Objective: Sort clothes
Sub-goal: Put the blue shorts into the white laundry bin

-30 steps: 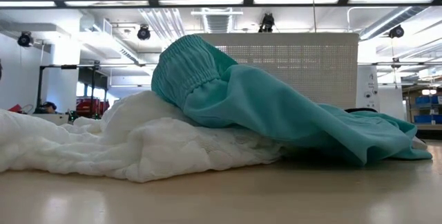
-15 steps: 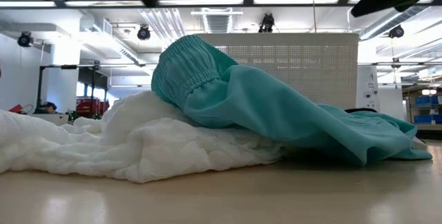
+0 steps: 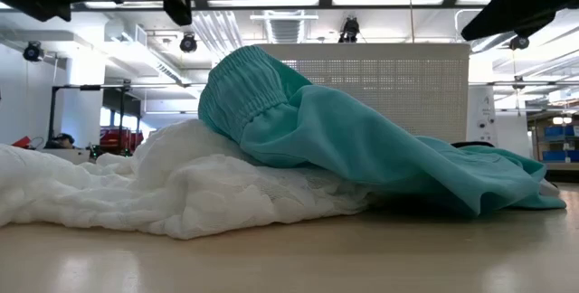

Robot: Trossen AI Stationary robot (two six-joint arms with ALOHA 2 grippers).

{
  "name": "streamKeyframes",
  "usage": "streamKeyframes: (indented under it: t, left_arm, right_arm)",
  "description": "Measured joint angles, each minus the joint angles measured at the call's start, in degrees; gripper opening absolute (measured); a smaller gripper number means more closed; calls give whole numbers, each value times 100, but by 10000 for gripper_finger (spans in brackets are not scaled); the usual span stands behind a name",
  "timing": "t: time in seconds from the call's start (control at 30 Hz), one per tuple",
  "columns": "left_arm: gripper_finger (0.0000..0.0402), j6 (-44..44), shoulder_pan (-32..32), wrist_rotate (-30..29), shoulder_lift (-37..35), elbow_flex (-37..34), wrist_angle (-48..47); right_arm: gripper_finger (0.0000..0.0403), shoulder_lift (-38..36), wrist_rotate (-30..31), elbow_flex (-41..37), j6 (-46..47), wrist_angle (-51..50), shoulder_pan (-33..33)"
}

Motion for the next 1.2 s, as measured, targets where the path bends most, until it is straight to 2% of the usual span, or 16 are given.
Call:
streamKeyframes:
  t: [0.17,0.33,0.6,0.77,1.0,1.2]
  left_arm:
    - [0,7,-69,0,16,0,36]
    - [0,13,-69,-2,86,0,56]
    - [0,-9,-69,-2,216,0,124]
    - [0,-68,-69,0,308,0,141]
    - [0,-90,-69,-2,410,0,216]
    - [0,-88,-69,-2,412,0,244]
  right_arm:
    - [0,0,-347,-107,-521,700,2]
    - [0,0,-1207,-111,-826,1038,-29]
    - [7,0,-1244,-111,-849,1088,-298]
    - [54,0,-1230,-111,-1078,1114,-580]
    - [156,0,-1422,-111,-2546,2073,-958]
    - [224,263,-1537,-90,-3165,2549,-1282]
